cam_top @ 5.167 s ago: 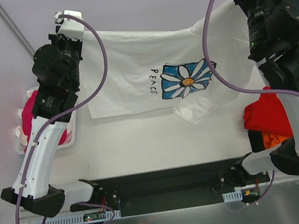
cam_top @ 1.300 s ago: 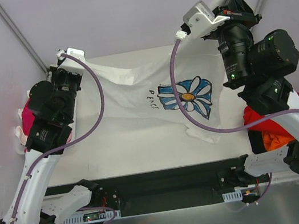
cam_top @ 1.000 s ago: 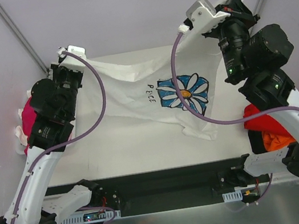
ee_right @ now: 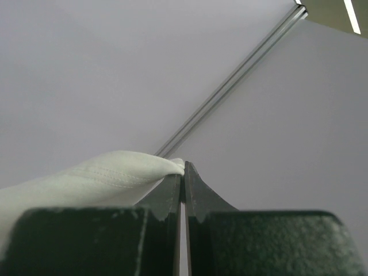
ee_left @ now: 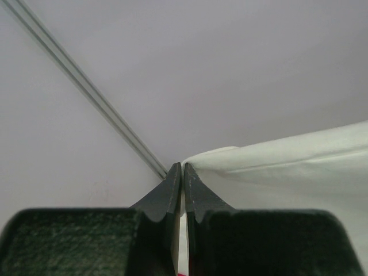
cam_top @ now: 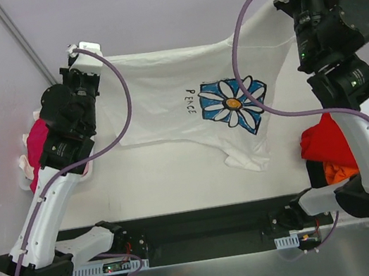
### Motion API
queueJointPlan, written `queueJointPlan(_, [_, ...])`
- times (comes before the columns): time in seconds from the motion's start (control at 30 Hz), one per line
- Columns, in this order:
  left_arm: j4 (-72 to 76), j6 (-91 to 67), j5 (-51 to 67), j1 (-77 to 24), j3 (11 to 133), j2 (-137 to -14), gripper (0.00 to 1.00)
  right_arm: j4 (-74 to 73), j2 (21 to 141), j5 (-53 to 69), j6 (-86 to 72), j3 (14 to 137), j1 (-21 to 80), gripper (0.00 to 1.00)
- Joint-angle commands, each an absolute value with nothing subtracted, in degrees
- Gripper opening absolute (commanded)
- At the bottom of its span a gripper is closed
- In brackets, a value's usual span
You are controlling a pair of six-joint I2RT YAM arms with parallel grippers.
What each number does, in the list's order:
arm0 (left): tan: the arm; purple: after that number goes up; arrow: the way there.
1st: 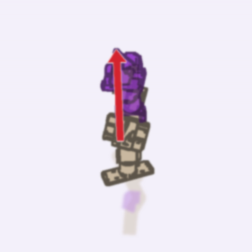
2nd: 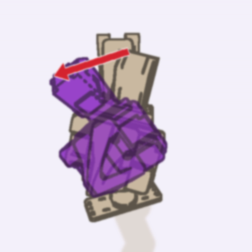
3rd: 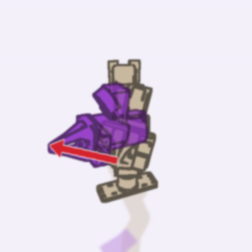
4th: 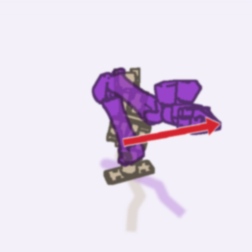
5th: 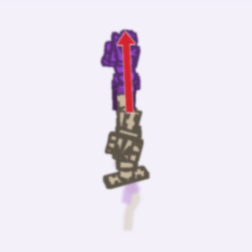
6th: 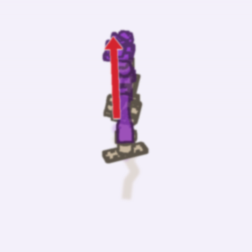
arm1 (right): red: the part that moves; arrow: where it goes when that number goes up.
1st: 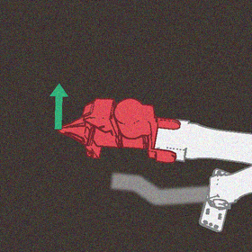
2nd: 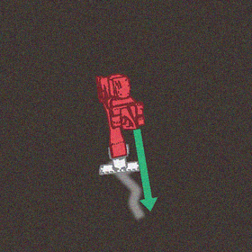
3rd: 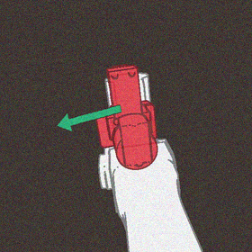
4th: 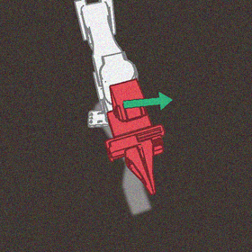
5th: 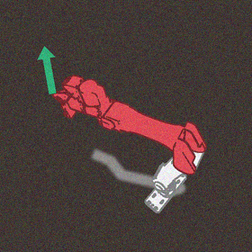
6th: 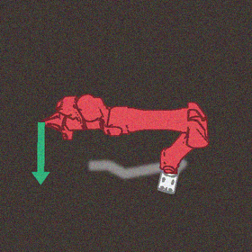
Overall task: Fold and stack the t-shirts
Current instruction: Flatten out the tshirt
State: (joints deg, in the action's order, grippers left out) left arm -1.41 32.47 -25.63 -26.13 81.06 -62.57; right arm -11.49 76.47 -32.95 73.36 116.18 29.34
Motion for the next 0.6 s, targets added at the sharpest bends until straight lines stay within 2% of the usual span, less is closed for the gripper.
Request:
queueJointPlan(0.0, [2.8,31.6,-28.8,-25.3,84.1,-62.2,0.0,-2.9,73.5,-33.0,74.3,118.6,29.2,0.01])
queueJointPlan(0.27, [2.7,30.1,-29.4,-25.3,84.3,-62.8,0.0,-1.1,70.1,-34.2,64.2,115.0,29.2,0.01])
queueJointPlan(0.57, [3.0,30.8,-29.7,-25.3,83.8,-62.4,0.0,-7.0,71.6,-34.7,56.0,122.9,29.2,0.01])
